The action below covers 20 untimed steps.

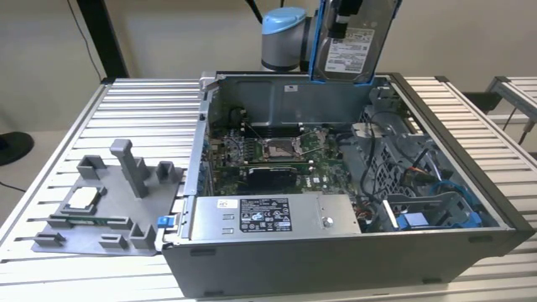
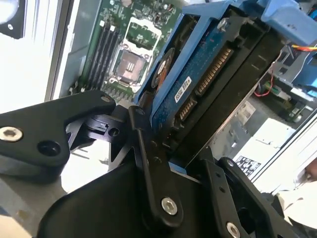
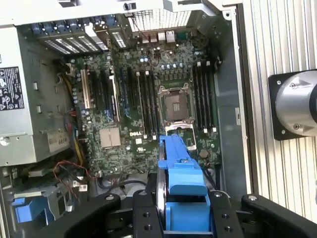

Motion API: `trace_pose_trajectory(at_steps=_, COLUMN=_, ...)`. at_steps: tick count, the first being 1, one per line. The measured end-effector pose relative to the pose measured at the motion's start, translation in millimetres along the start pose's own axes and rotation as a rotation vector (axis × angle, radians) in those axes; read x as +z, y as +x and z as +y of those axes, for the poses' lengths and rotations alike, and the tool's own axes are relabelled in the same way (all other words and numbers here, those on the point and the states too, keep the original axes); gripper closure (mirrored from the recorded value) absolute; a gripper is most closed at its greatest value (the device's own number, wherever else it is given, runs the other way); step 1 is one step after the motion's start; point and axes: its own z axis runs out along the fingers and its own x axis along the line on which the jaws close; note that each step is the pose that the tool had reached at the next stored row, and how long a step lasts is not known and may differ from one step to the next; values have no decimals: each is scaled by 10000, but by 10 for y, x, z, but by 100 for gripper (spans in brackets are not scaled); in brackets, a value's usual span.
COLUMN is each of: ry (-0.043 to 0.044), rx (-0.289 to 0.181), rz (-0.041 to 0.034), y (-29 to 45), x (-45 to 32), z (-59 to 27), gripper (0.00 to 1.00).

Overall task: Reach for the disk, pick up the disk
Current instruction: 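Pick up the disk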

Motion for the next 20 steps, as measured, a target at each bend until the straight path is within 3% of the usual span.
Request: trace_pose_trajectory(at_steps=20, ry=-25, rx=-1, rz=5, y=-103, x=-8, z=-696, gripper=100)
